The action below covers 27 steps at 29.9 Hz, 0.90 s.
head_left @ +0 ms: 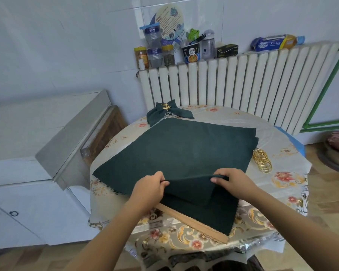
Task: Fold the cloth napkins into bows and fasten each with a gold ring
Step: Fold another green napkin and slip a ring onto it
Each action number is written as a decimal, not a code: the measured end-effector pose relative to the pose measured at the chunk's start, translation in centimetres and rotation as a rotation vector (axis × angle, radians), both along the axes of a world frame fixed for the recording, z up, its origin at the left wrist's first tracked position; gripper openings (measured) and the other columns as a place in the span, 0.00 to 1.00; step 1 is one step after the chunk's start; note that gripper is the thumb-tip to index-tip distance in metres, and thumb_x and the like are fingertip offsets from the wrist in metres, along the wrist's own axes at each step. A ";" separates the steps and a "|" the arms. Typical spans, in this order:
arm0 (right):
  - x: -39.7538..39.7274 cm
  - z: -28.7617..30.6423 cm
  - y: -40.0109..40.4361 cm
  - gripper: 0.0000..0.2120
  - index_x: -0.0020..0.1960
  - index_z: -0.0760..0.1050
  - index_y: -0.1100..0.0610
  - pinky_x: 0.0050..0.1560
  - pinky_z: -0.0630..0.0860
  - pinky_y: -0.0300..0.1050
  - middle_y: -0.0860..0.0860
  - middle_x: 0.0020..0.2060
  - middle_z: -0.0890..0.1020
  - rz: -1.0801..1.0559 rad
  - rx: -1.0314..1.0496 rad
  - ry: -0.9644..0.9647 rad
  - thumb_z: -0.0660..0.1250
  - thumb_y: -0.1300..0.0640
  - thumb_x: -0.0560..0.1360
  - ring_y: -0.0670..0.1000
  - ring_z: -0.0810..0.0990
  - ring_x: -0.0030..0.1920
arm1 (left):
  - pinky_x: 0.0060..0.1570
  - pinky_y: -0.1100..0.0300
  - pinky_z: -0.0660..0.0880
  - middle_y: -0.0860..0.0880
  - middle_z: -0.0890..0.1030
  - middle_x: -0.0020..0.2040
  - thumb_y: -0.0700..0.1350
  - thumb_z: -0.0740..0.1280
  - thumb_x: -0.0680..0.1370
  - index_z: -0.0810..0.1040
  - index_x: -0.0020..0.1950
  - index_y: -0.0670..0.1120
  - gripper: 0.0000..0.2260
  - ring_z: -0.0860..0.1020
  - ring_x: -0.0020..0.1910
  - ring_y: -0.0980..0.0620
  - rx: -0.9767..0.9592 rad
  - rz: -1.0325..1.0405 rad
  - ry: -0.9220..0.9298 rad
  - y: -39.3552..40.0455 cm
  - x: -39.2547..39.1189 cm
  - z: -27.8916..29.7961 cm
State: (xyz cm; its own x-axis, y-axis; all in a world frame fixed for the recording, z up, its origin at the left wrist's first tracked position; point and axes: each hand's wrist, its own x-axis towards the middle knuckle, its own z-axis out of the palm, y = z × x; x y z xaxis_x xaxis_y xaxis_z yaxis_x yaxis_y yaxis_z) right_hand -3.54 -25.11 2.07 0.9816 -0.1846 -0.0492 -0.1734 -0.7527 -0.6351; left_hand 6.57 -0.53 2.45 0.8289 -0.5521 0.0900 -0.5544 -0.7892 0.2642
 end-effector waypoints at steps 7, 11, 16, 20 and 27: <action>0.3 1.8 1.0 0.09 0.41 0.75 0.52 0.39 0.68 0.37 0.47 0.38 0.79 0.066 -0.001 -0.018 0.62 0.51 0.78 0.45 0.76 0.41 | 0.41 0.56 0.73 0.52 0.78 0.40 0.53 0.58 0.81 0.72 0.47 0.49 0.09 0.76 0.40 0.52 0.076 -0.069 0.091 1.7 -0.2 1.6; 0.4 2.2 0.8 0.12 0.40 0.75 0.55 0.39 0.69 0.40 0.49 0.36 0.78 0.084 -0.019 0.002 0.62 0.51 0.78 0.47 0.76 0.39 | 0.41 0.56 0.72 0.51 0.77 0.40 0.53 0.59 0.80 0.73 0.46 0.48 0.10 0.76 0.41 0.52 0.079 -0.091 0.199 1.9 -0.4 2.0; 0.8 2.1 1.2 0.15 0.40 0.75 0.60 0.35 0.66 0.39 0.49 0.31 0.74 0.134 -0.001 0.066 0.62 0.50 0.78 0.46 0.73 0.33 | 0.40 0.59 0.69 0.54 0.74 0.40 0.53 0.61 0.80 0.73 0.46 0.49 0.09 0.74 0.41 0.54 0.147 -0.122 0.331 2.5 0.3 2.6; 1.9 1.9 1.4 0.16 0.41 0.77 0.60 0.38 0.69 0.40 0.52 0.34 0.78 0.173 0.032 0.139 0.65 0.48 0.76 0.46 0.75 0.34 | 0.41 0.60 0.69 0.56 0.76 0.39 0.53 0.63 0.79 0.75 0.44 0.51 0.09 0.74 0.39 0.57 0.240 -0.175 0.495 3.1 1.2 3.0; 8.1 1.0 2.4 0.13 0.42 0.78 0.56 0.38 0.71 0.43 0.49 0.37 0.80 -0.008 -0.062 0.057 0.69 0.45 0.73 0.50 0.77 0.40 | 0.41 0.60 0.68 0.56 0.74 0.39 0.52 0.63 0.79 0.73 0.40 0.51 0.09 0.74 0.41 0.54 0.085 0.018 0.370 3.8 5.0 1.2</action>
